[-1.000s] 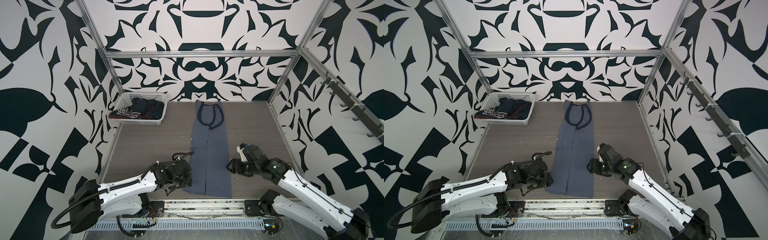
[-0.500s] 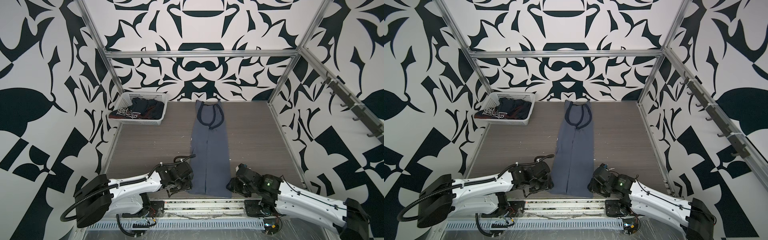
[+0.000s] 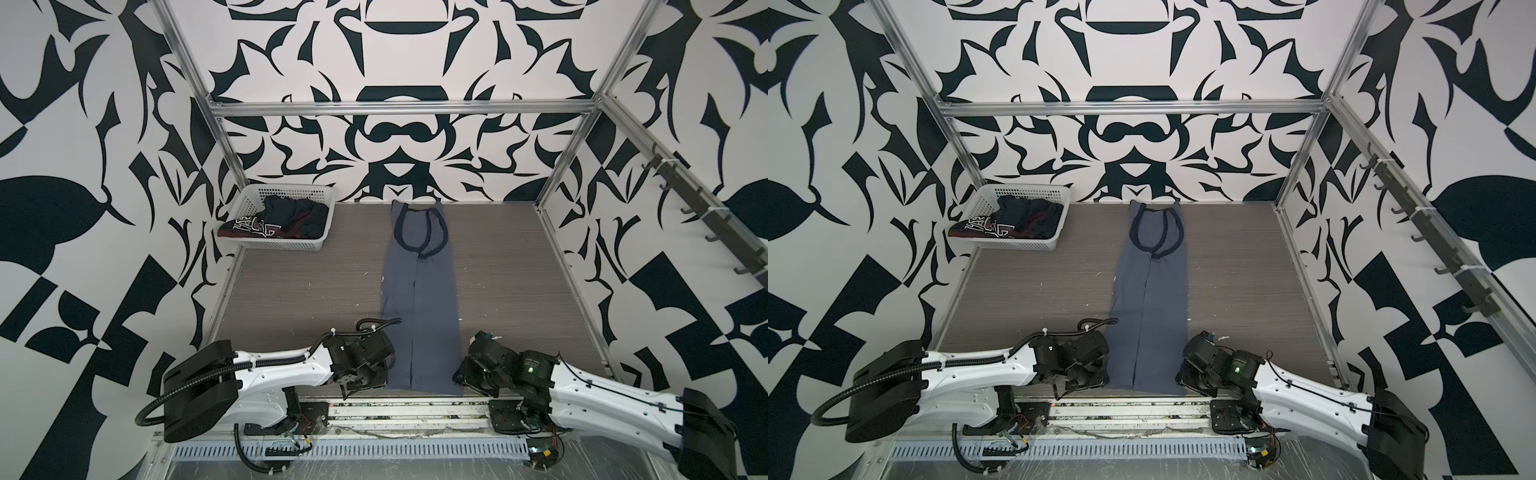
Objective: Fold and stack the tank tops
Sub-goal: 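Grasp the hem corners of the tank top with both grippers near the robot, then fold the hem up toward the straps with both grippers and release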
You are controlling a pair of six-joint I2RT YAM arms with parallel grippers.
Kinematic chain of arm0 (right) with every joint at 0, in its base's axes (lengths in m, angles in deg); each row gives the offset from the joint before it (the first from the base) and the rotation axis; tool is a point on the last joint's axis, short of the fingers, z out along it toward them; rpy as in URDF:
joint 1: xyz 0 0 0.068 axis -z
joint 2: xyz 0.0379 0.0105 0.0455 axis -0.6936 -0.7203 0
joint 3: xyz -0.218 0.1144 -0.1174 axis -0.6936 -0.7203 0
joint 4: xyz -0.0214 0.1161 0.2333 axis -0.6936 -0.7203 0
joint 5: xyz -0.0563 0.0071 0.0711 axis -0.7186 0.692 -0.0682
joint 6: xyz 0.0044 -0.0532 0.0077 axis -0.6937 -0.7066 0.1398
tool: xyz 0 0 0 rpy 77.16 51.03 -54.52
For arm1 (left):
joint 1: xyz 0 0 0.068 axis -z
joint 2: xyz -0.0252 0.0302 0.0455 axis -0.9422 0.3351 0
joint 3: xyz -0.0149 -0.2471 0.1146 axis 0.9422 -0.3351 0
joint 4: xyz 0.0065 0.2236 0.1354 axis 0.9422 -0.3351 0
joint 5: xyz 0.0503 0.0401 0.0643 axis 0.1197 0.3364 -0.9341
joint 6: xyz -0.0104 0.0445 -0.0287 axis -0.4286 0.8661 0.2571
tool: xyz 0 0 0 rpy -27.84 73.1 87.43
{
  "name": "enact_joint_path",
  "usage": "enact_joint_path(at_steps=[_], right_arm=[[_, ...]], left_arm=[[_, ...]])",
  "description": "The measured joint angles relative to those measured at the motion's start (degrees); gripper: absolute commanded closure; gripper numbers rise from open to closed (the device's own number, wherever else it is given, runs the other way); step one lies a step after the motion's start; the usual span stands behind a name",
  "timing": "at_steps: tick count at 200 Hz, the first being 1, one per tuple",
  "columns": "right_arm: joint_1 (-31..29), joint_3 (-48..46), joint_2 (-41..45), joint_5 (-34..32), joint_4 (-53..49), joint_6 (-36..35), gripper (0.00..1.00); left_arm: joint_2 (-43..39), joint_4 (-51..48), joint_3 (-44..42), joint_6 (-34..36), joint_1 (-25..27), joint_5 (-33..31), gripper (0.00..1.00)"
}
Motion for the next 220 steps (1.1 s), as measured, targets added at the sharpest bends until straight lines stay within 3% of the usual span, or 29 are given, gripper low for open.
enact_joint_path(at_steps=[48, 84, 124, 144, 171, 193, 220], right_arm=[[-0.92, 0.17, 0.90, 0.11, -0.68, 1.11, 1.00], [-0.92, 4.31, 2.10, -0.42, -4.07, 0.68, 1.00], [0.15, 10.27, 1.16, -2.91, -7.30, -2.08, 1.00], [5.42, 13.44, -0.48, -2.82, -8.96, -5.97, 1.00], [18.62, 19.37, -4.37, 0.17, -9.14, -13.92, 1.00], [28.04, 25.62, -11.47, 3.34, -8.07, -20.74, 1.00], [34.82, 32.87, -21.27, 5.73, -5.49, -27.74, 1.00]], left_arm=[[-0.37, -1.36, 3.72, -0.55, 2.95, -2.10, 0.89], [-1.53, -4.17, 7.52, -0.13, 3.48, -4.57, 0.99], [-2.86, -8.22, 13.99, 2.19, 2.25, -9.09, 1.00], [-2.91, -8.81, 16.96, 4.55, -1.25, -10.16, 1.00], [-1.66, -8.94, 21.09, 8.83, -8.35, -10.49, 1.00], [3.63, -8.28, 26.62, 13.29, -13.99, -10.14, 1.00], [12.55, -6.84, 34.18, 18.60, -19.98, -8.35, 1.00]])
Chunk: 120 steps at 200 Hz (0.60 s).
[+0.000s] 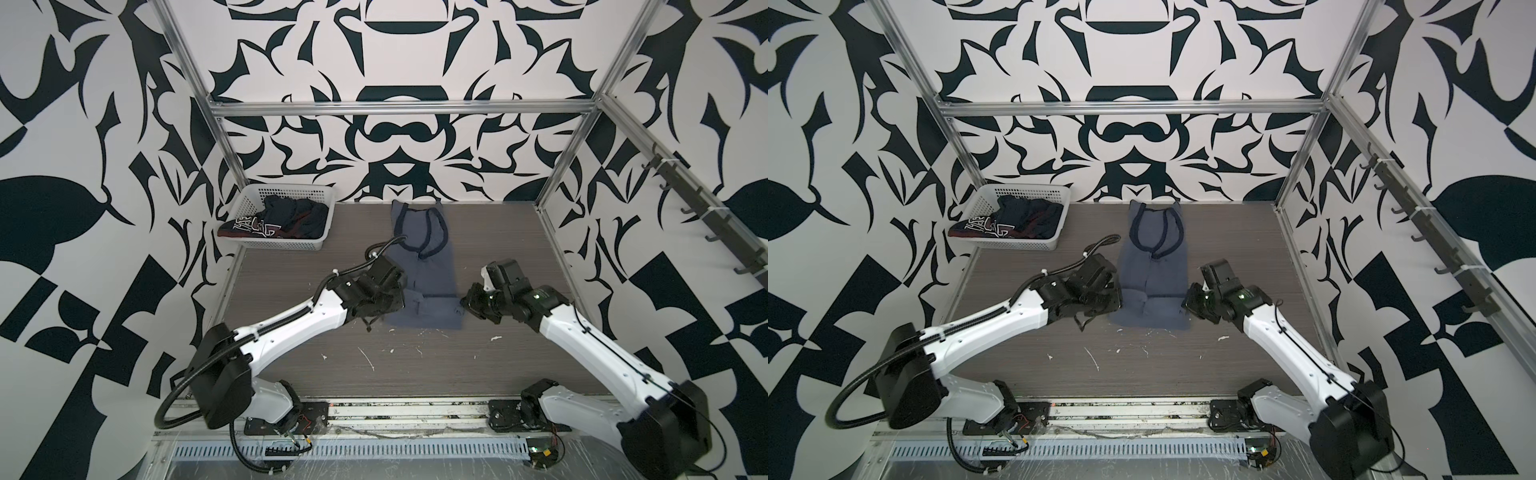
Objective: Fold and stack the tank tops
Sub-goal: 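Fold the hem up toward the straps with both grippers and release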
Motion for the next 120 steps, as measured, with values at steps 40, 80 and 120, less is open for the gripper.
enact_joint_path(at_steps=[40, 80, 120], right_arm=[[5.35, 9.49, -14.32, 2.19, 4.31, -6.73, 1.00], [7.72, 17.46, -25.70, 2.86, 7.39, -9.73, 1.00], [9.42, 23.85, -34.14, 3.39, 8.85, -10.95, 1.00]], left_arm=[[10.54, 1.75, 10.36, 5.62, -6.54, 2.82, 1.00], [19.85, 3.98, 19.02, 9.31, -11.96, 6.64, 1.00], [28.89, 4.92, 25.22, 11.23, -15.15, 10.45, 0.99]])
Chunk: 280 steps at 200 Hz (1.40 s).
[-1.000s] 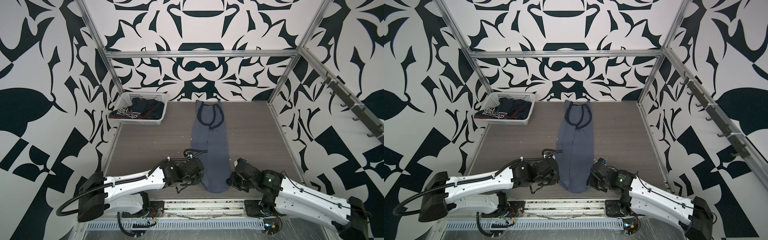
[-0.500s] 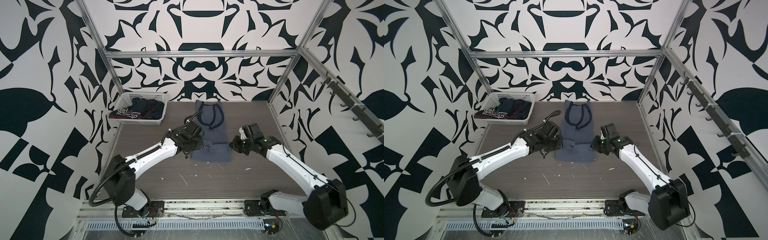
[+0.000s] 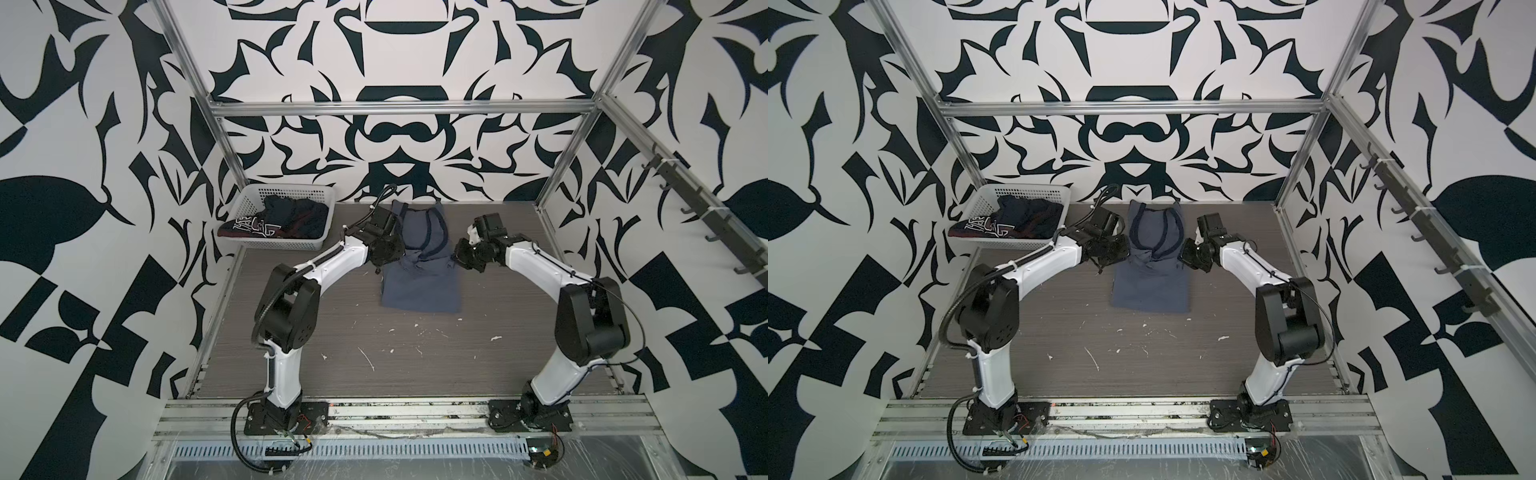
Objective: Fold and stack the tank tops
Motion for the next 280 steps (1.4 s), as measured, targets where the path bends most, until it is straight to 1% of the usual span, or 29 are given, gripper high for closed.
enact_joint_path(at_steps=[34, 60, 82, 89, 99, 110, 124, 137, 145, 159, 173, 187, 204, 222, 241, 264, 280], right_arm=[[1.22, 4.00, -6.10, 0.72, 0.59, -0.87, 1.00], [2.12, 6.03, -9.57, 1.09, 1.07, -1.01, 1.00], [2.67, 7.08, -11.28, 1.11, 1.29, -1.01, 1.00], [2.86, 7.37, -11.54, 1.11, 1.29, -1.03, 1.00], [3.02, 8.13, -12.02, 1.09, 1.07, -1.05, 0.84], [3.23, 9.53, -12.72, 1.03, 0.70, -1.33, 0.64], [3.28, 11.69, -13.68, 0.50, 0.00, -2.62, 0.52], [3.34, 13.44, -14.05, -0.52, -1.31, -3.82, 0.44], [3.32, 14.49, -14.08, -1.55, -2.71, -4.61, 0.41], [3.19, 15.80, -13.70, -3.45, -4.68, -6.32, 0.39], [2.54, 16.06, -12.66, -5.33, -6.34, -8.24, 0.40], [1.40, 15.80, -11.41, -7.37, -7.61, -10.10, 0.41], [-1.51, 14.56, -9.68, -9.20, -8.04, -12.17, 0.43], [-4.87, 14.34, -9.88, -9.75, -8.39, -13.81, 0.44], [-7.56, 14.36, -11.58, -9.38, -8.41, -14.34, 0.43], [-7.61, 14.01, -13.42, -9.11, -9.20, -14.25, 0.39], [-6.10, 10.78, -11.80, -7.80, -8.59, -13.70, 0.36]], left_arm=[[5.25, -0.24, 3.80, 1.55, -1.36, 1.73, 0.97], [7.67, 0.04, 6.47, 2.49, -2.16, 2.95, 0.97], [9.11, 0.07, 8.46, 3.30, -2.62, 3.61, 0.91], [9.68, 0.15, 9.14, 3.58, -2.75, 3.78, 0.87], [10.64, 0.15, 10.21, 3.74, -2.97, 4.04, 0.75], [11.67, 0.15, 11.10, 3.76, -3.23, 4.09, 0.62], [12.94, -0.46, 12.31, 3.76, -3.63, 3.61, 0.52], [14.43, -1.73, 14.14, 3.89, -3.98, 2.49, 0.44], [15.19, -2.82, 15.47, 4.24, -4.15, 1.73, 0.40], [15.63, -4.59, 17.03, 4.83, -4.24, 0.55, 0.35], [14.99, -5.42, 17.33, 5.22, -4.28, -0.39, 0.33], [13.09, -5.51, 15.87, 5.29, -4.28, -0.96, 0.32], [8.11, -4.92, 10.38, 5.07, -4.28, -1.73, 0.32], [2.27, -3.58, 4.07, 4.57, -4.26, -1.88, 0.32], [-1.01, -2.01, -0.20, 4.09, -4.15, -1.84, 0.32], [-2.29, -0.20, -5.11, 3.56, -3.32, -1.90, 0.27], [-3.58, 0.11, -9.90, 3.19, -1.90, -2.01, 0.25]])
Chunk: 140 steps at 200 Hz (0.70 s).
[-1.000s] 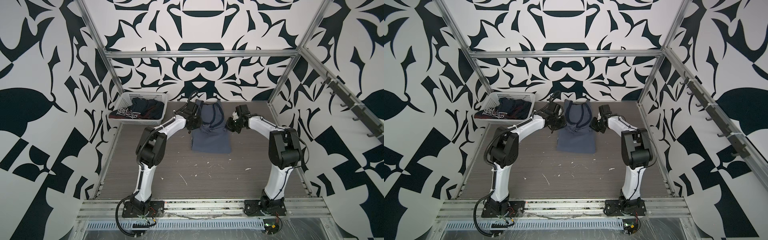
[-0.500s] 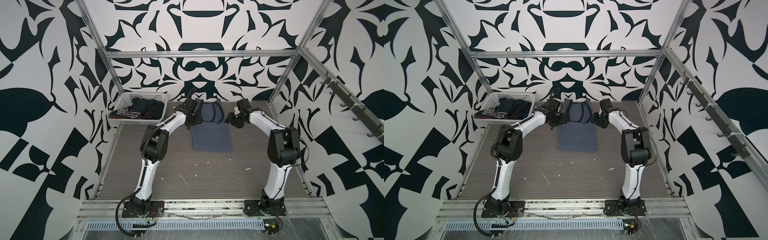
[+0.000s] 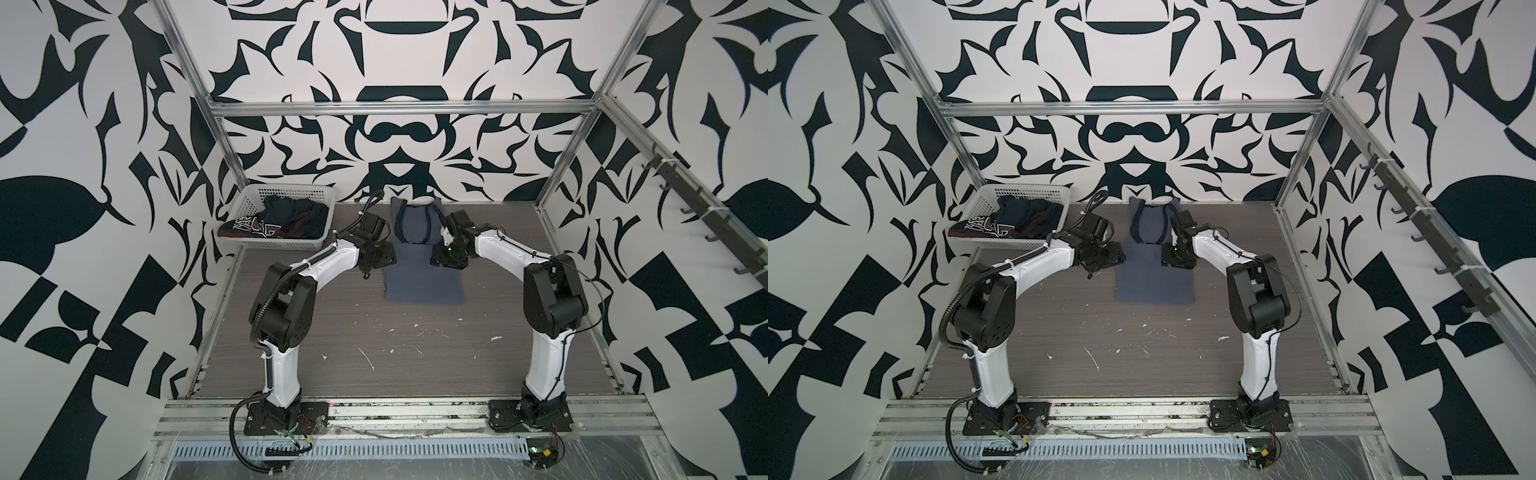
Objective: Fold and stack the tank tops
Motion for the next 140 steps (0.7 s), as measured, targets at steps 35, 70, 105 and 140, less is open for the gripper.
enact_joint_path(at_steps=[35, 70, 105, 140], right_arm=[[3.76, -15.17, 13.07, 3.48, 2.14, 2.12, 0.33], [5.66, -28.96, 23.69, 8.22, 7.52, 5.20, 0.34], [7.39, -35.89, 23.58, 12.07, 11.74, 7.56, 0.40], [9.18, -37.77, 21.22, 14.62, 16.83, 9.27, 0.51]], left_arm=[[-7.34, 1.95, -12.39, -1.99, 5.70, -0.22, 0.23], [-13.29, 7.45, -20.48, -4.52, 7.02, 0.13, 0.25], [-11.76, 11.96, -21.73, -6.14, 6.56, 0.39, 0.30], [-9.62, 15.32, -21.73, -7.30, 6.58, 0.85, 0.39]])
